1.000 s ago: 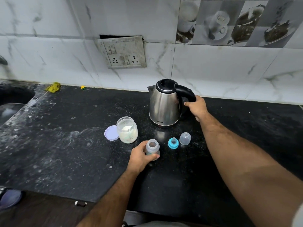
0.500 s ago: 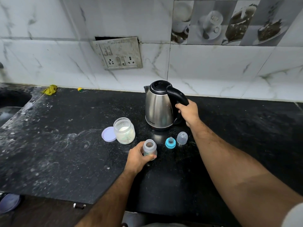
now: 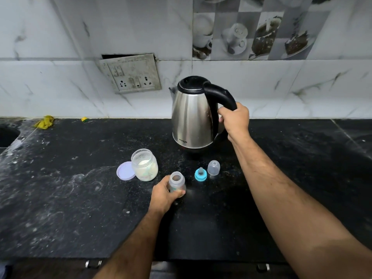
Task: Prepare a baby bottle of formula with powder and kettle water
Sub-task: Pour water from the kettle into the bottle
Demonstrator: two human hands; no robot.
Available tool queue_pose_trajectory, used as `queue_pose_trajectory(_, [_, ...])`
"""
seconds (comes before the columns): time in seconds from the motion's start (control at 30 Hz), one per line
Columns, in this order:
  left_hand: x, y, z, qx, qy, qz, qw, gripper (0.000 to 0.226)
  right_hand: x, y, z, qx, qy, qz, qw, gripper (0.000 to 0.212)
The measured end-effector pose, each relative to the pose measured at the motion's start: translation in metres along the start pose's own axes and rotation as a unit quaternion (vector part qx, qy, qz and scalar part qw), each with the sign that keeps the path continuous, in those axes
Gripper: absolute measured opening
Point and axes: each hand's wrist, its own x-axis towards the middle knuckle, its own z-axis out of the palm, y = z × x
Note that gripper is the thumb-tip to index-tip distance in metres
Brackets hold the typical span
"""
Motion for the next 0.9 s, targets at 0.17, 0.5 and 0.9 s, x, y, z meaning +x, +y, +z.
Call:
queue_pose_trajectory(0.17, [0.001,-0.003,0.001,-0.002,0.002,0.001,1.0,0.049,-0.021,-0.023,-0.035,0.013,0.024,-0.025,0.999,0.015])
queue_pose_trajectory(0.5, [0.001,-0.006,0.0,-0.005,-0.002,0.031,1.0,0.046,-0.105,0.006,-0.091,0.03,0.085,0.001,0.996,0.021])
queue_pose_trajectory(0.9, [-0.018,-0.007,-0.022,0.007,-0.06,0.039,0.997,0.049,-0.196,0.054,-0.11,-0.026,0.141,0.043,0.989,0.013])
